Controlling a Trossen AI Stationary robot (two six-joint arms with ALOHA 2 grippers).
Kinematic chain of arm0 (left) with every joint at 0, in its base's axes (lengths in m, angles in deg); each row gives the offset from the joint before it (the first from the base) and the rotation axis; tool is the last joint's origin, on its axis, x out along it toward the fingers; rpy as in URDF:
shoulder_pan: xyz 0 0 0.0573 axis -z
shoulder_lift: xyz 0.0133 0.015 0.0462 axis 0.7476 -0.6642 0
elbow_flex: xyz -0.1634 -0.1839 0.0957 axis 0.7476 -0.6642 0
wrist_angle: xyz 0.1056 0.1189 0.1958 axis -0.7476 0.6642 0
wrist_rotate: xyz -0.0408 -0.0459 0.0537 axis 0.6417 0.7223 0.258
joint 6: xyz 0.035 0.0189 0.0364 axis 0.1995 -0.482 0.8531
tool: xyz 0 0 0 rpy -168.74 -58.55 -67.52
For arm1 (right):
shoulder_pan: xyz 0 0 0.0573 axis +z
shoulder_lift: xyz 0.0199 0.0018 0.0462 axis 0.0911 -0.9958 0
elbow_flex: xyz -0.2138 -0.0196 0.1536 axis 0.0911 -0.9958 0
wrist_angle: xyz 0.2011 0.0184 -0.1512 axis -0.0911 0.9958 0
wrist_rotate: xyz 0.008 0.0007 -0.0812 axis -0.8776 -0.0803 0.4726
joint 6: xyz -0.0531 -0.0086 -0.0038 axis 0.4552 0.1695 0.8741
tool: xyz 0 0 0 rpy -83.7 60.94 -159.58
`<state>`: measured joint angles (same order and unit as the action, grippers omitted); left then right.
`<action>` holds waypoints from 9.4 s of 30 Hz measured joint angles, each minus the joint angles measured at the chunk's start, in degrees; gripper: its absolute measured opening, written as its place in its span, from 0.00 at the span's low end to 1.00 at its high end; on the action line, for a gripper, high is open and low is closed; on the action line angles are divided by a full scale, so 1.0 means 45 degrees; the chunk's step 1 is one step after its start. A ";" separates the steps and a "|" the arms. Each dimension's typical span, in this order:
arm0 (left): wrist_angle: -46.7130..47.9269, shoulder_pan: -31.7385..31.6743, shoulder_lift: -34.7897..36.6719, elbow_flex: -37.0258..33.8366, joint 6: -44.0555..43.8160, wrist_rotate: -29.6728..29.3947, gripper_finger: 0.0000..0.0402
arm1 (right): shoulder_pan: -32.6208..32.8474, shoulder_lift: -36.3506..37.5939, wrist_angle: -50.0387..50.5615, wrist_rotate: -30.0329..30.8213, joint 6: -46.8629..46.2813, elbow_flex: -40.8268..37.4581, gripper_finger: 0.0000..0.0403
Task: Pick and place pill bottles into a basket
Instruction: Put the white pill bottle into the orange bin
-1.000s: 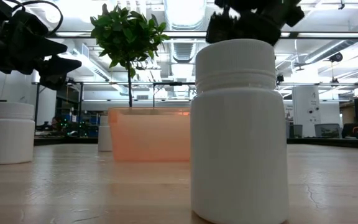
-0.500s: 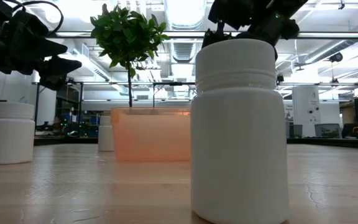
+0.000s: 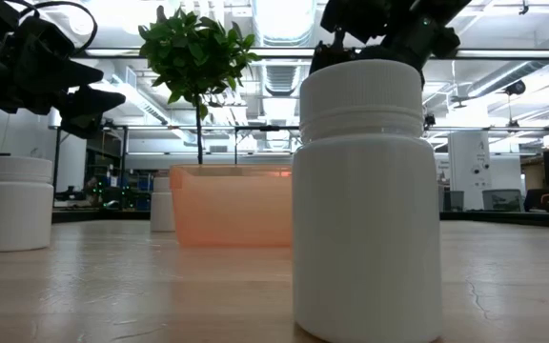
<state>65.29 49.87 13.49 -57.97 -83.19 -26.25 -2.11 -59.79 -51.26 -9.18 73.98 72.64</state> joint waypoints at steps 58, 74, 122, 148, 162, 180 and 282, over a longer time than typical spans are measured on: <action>-0.2458 0.0011 -0.0087 0.0005 -0.2633 -0.0055 0.53 | 0.0000 0.0939 -0.0763 -0.0010 -0.1144 0.0000 0.59; -0.2463 0.0011 -0.0078 0.0001 -0.2628 -0.0048 0.53 | 0.0020 0.0932 -0.2667 -0.0115 -0.7820 0.0000 0.59; -0.2467 0.0006 -0.0078 0.0000 -0.2623 -0.0046 0.53 | 0.4902 0.0929 0.4328 -0.0498 -0.2280 0.4320 0.57; -0.2466 0.0006 -0.0073 0.0001 -0.2623 -0.0047 0.53 | 0.6703 -0.1472 -0.0177 0.2101 -0.6133 0.4529 0.57; -0.2472 0.0006 -0.0073 0.0000 -0.2623 -0.0045 0.53 | 0.7165 -0.3704 0.1452 0.1971 -0.5350 0.6700 0.57; -0.2467 0.0006 -0.0077 0.0005 -0.2623 -0.0045 0.53 | 0.7189 -0.3515 0.2657 0.2016 -0.3944 0.6722 0.57; -0.2467 0.0006 -0.0073 0.0003 -0.2623 -0.0050 0.53 | 0.3201 -0.4733 0.8503 0.3464 -0.4310 1.2322 0.34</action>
<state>54.19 49.90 13.16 -57.95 -95.00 -26.47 12.29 -81.08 -12.99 6.40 54.58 128.09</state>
